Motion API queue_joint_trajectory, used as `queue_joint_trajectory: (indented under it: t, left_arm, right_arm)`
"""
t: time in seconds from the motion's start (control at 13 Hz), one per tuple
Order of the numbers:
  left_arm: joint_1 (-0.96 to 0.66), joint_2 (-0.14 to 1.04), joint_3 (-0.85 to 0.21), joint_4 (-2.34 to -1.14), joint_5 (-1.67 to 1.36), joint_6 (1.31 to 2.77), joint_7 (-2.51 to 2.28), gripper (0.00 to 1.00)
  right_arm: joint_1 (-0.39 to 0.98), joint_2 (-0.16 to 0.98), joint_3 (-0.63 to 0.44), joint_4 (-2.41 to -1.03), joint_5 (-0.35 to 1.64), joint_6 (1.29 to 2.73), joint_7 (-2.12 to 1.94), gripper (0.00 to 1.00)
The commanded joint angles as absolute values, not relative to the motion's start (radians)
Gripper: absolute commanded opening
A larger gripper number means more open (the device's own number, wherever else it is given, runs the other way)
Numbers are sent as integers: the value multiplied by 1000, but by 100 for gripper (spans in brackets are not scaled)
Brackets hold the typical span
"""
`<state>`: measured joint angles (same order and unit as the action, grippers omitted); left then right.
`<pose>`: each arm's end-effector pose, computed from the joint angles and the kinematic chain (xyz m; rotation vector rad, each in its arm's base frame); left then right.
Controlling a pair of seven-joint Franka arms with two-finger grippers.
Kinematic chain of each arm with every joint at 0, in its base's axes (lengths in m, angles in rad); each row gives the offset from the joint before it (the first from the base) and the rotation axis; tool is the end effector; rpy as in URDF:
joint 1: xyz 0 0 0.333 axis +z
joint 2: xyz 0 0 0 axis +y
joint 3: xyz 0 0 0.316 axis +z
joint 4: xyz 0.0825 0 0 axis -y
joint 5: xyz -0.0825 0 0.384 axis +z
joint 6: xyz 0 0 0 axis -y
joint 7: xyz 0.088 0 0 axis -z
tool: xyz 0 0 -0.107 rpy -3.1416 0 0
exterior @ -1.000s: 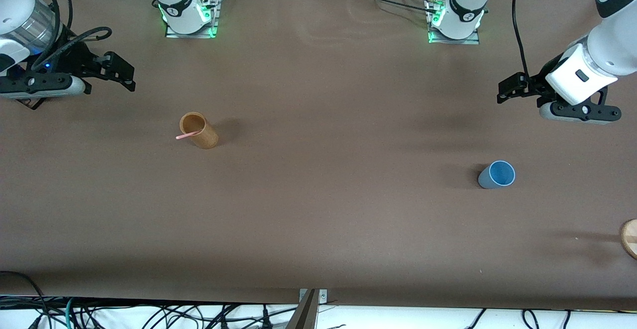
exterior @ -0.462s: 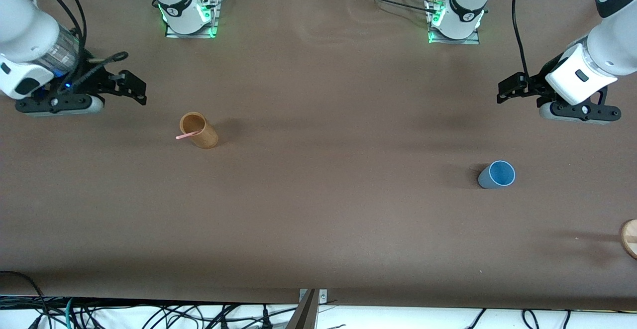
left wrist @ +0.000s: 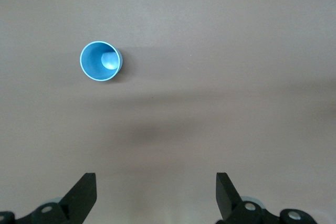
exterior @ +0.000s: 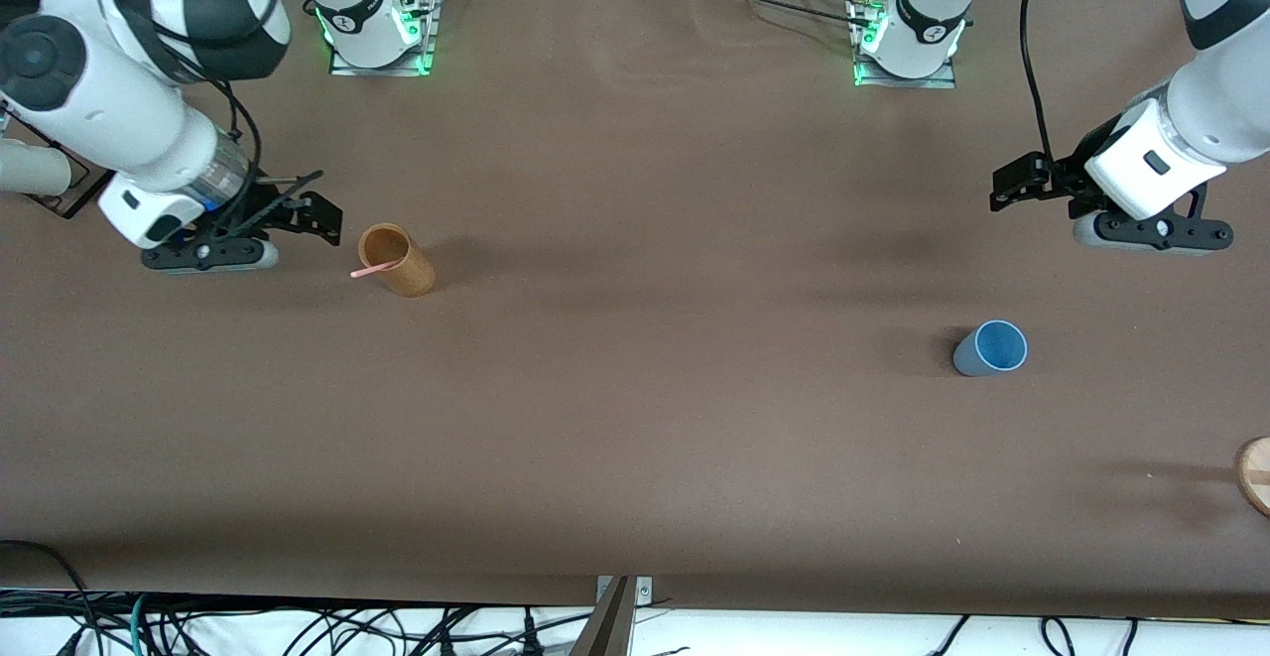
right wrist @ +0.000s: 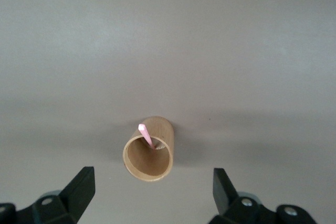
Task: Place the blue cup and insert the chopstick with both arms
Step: 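Reach the right gripper to the tan cup while the left gripper reaches the blue cup, then grasp the pink chopstick with the right gripper while the left gripper grasps the cup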
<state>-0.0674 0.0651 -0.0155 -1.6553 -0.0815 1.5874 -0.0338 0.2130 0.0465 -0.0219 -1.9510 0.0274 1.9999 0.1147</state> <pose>0.5653 -0.0554 0.5499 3.0593 -0.0648 -0.2108 0.5584 0.1099 0.4542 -3.1159 -0.1014 0.0020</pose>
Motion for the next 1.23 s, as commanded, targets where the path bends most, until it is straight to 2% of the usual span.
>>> queue_joint_trajectory:
  t: [0.0, 0.31, 0.46, 0.69, 0.85, 1.0, 1.15]
  left_arm:
    - [-64, 132, -15, -1632, -64, 1591, -18, 100]
    - [-80, 265, -20, -1634, 27, 1672, -17, 100]
    - [-78, 325, -20, -1637, 43, 1730, -18, 100]
    - [-64, 417, -18, -1653, 61, 1894, -14, 100]
    - [-61, 439, -17, -1677, 75, 1965, -12, 100]
    - [-60, 431, -18, -1754, 109, 2070, -11, 100]
    - [-46, 417, -17, -1819, 136, 2138, -3, 100]
  right_arm:
    - [212, 15, -2, -2066, 32, 2116, 126, 99]
    - [212, 31, 9, -2201, 31, 2339, 126, 99]
    - [212, 54, 9, -2207, 31, 2374, 126, 98]
    - [212, 89, 11, -2212, 31, 2425, 126, 87]
    - [212, 109, 11, -2212, 31, 2451, 126, 83]
    - [212, 124, 12, -2212, 31, 2474, 126, 80]
    - [212, 127, 17, -2212, 31, 2479, 126, 64]
